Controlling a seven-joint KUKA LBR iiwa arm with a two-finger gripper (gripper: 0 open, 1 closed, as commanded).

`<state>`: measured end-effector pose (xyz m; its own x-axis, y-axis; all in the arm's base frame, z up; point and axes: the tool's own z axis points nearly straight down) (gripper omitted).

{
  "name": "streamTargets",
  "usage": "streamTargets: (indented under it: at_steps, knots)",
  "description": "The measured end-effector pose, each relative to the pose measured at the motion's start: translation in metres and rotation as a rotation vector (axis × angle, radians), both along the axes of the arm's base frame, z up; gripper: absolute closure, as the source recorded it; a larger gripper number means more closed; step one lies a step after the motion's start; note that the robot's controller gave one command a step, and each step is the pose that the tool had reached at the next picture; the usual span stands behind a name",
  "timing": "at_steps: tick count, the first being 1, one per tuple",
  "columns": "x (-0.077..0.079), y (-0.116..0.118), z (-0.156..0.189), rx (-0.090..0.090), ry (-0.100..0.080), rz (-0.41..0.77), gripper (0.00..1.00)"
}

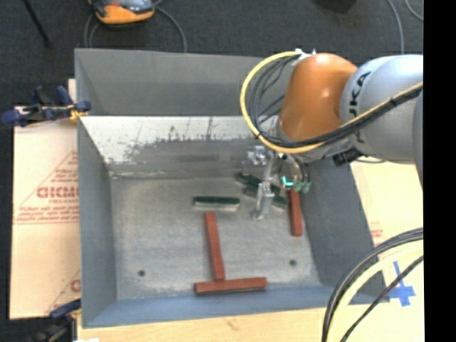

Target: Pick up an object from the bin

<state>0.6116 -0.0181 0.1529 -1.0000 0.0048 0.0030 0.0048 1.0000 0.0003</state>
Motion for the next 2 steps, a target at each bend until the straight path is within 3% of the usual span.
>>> streamTargets:
  at_steps: [1, 2]
  knots:
    - [0.002, 0.000, 0.005, 0.000, -0.008, 0.000, 0.00]
    - [0.004, -0.039, -0.039, 0.001, -0.016, -0.042, 0.00]
